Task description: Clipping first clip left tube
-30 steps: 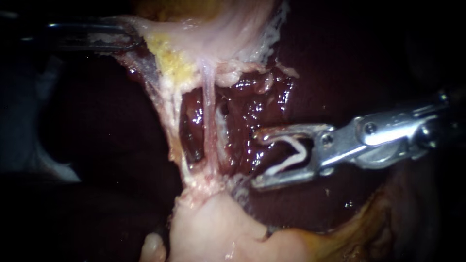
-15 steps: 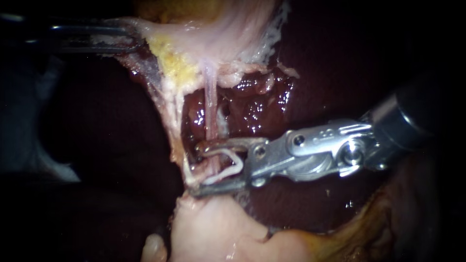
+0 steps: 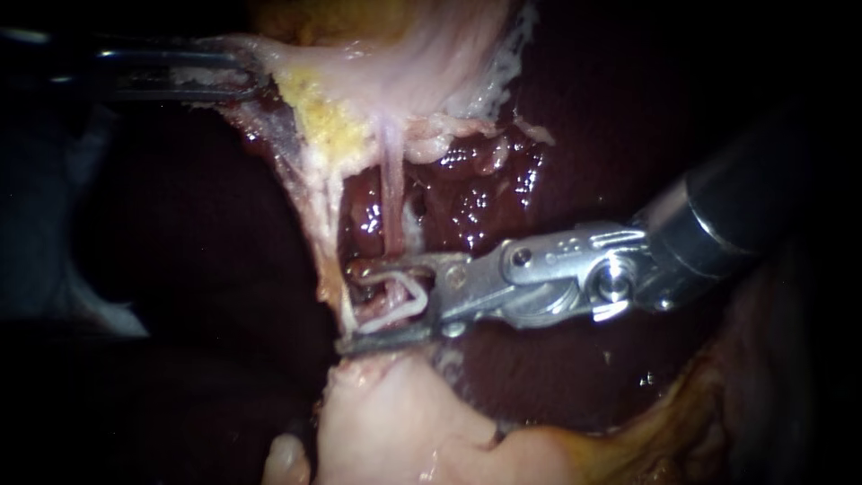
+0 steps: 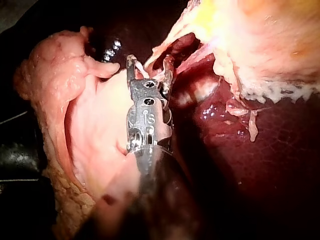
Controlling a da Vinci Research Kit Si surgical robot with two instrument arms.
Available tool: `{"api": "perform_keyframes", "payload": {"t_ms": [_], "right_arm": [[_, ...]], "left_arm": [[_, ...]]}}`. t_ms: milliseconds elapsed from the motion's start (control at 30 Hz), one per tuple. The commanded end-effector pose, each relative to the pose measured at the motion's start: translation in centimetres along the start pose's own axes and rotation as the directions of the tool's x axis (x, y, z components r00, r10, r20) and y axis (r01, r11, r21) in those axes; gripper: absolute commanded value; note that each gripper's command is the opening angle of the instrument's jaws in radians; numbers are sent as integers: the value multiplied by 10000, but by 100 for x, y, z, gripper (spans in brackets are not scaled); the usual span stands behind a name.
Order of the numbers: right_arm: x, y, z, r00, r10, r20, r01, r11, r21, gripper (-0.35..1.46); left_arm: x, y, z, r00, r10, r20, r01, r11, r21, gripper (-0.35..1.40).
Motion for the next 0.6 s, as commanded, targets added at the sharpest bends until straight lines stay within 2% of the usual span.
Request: {"api": "perform_keyframes", "payload": {"t_ms": [33,200,467,600], "right_arm": [[1,-1,3,10000,10,-31,-10,9999,113,50],[2,-6,20,10000,-69,-50,73,9964,844,49],[3,-10,51,9997,116,-208,-96,9954,951,49],[2,-12,62,9957,852,-365,-813,9919,975,48]], "left_arm": [[0,0,0,10000,1,2,-1,10000,-1,-35],[0,0,1,10000,0,1,0,10000,2,-35],[0,1,1,10000,-2,0,2,10000,7,-35],[1,1,2,10000,-3,-1,3,10000,11,-35]]}}
